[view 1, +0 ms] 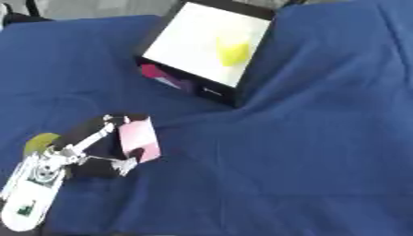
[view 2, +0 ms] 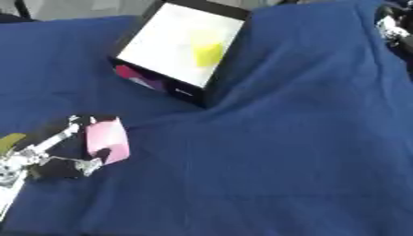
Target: Pick up objects on the table and place them in the box.
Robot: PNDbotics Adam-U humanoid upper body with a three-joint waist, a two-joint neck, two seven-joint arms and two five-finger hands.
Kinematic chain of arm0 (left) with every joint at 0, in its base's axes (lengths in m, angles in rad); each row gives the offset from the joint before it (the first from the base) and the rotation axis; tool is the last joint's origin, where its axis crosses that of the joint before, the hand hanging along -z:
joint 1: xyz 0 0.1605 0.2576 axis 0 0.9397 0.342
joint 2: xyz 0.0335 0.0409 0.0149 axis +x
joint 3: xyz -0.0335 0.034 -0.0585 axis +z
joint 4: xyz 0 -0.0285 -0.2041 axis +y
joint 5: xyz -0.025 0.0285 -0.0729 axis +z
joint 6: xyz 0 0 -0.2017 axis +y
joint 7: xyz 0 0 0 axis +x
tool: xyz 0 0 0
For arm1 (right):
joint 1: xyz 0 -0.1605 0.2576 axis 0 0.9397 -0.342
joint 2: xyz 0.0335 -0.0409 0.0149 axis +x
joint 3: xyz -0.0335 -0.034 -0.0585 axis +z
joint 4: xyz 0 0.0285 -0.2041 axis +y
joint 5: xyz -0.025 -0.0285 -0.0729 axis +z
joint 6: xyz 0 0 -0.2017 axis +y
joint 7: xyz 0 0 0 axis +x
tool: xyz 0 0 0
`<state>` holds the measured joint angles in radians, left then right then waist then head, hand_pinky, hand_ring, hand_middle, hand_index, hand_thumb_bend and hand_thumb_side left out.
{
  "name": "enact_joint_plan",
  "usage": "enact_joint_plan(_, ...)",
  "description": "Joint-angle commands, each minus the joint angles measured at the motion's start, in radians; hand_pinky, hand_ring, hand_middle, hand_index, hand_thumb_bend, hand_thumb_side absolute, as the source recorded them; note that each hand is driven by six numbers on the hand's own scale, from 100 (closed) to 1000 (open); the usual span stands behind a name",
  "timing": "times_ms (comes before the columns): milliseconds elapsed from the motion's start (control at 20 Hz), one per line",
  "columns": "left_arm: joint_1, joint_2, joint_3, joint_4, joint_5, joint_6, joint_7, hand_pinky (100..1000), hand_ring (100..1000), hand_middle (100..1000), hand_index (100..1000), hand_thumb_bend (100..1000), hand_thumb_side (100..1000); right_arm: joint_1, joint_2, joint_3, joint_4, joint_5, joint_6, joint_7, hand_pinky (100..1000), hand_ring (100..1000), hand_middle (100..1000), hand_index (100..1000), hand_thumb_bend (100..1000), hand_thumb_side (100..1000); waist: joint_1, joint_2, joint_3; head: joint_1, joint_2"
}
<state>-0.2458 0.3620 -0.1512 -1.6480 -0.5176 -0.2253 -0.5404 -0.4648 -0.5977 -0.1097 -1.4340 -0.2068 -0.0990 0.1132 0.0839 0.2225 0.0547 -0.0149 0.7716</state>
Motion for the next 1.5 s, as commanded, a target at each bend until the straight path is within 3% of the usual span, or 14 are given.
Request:
enact_joint_plan(50,-0.004,0.052,0.013,-0.028,0.034,-0.002,0.008,440,278,573,816,100,100,-0.008,-0.030,-0.011,-0.022,-0.005,0.003,-0.003,1000,1000,1000,892,100,470,-0.002,-0.003,0.000,-0.005,-0.002)
enact_joint_plan(1000,-0.089,0.094,0.036,-0.133,0.154,-0.032,0.078,429,268,543,809,100,100,-0.006,-0.033,-0.012,-0.024,-0.010,0.005,-0.008,1000,1000,1000,893,100,470,-0.001,-0.011,0.003,-0.027,-0.002)
enact_joint_plan(1200,-0.161,0.129,0.048,-0.141,0.209,-0.027,0.097,428,267,542,809,100,100,-0.009,-0.031,-0.009,-0.026,-0.013,0.007,-0.007,1000,1000,1000,893,100,470,-0.001,-0.019,0.004,-0.038,-0.002)
enact_joint_plan(1500,-0.319,0.219,0.051,-0.108,0.313,-0.032,0.137,422,267,540,806,243,100,-0.026,-0.024,-0.002,-0.029,-0.023,0.006,-0.005,1000,1000,1000,893,100,470,-0.010,-0.031,-0.015,-0.049,-0.002)
